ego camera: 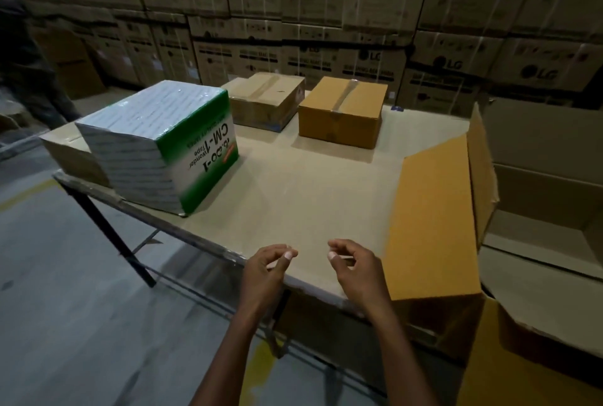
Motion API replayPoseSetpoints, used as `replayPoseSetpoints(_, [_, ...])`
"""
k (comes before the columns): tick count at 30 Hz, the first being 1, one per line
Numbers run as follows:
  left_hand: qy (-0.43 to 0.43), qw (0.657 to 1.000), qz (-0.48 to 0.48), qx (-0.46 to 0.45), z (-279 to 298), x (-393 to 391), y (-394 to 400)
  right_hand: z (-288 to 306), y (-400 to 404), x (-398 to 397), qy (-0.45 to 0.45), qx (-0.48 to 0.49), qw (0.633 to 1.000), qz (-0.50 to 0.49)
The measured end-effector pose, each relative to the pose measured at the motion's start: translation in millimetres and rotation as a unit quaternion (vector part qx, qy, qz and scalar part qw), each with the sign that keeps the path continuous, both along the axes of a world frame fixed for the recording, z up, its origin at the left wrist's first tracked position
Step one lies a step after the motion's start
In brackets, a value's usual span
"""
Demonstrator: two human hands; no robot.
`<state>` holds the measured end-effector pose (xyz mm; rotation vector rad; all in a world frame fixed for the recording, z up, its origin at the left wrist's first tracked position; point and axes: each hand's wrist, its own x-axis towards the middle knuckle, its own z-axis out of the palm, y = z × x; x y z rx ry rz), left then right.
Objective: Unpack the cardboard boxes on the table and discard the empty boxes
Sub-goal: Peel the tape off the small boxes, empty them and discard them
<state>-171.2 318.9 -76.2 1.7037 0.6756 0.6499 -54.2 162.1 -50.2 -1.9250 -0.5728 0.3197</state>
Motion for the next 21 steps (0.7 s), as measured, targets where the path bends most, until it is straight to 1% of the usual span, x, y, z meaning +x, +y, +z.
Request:
replayPoseSetpoints(3, [0.0, 1.0, -0.015, -0.011, -14.7, 19.9, 30.8, -15.3, 34.1, 25.2, 0.006, -0.016, 1.0, 0.0])
replayPoseSetpoints(7, [0.025, 0.999, -0.02, -0.041, -29.8, 45.7, 78.9, -31.9, 81.0, 58.2, 0.029, -0.047, 0.998, -0.009])
replayPoseSetpoints(10, [0.053, 0.998, -0.031, -0.022, -38.3, 71.5, 117.5, -44.5, 114.5, 90.4, 0.03, -0.069, 0.997, -0.013])
replayPoseSetpoints(13, [0.094, 0.993, -0.061, -0.022, -44.2, 100.9, 153.9, -52.6, 141.3, 123.5, 0.043, -0.1, 0.994, -0.021])
replayPoseSetpoints(21, [0.14, 0.982, -0.124, -0.025, -56.7, 203.2, 253.4, -62.4, 202.1, 227.6, 0.065, -0.173, 0.982, -0.038])
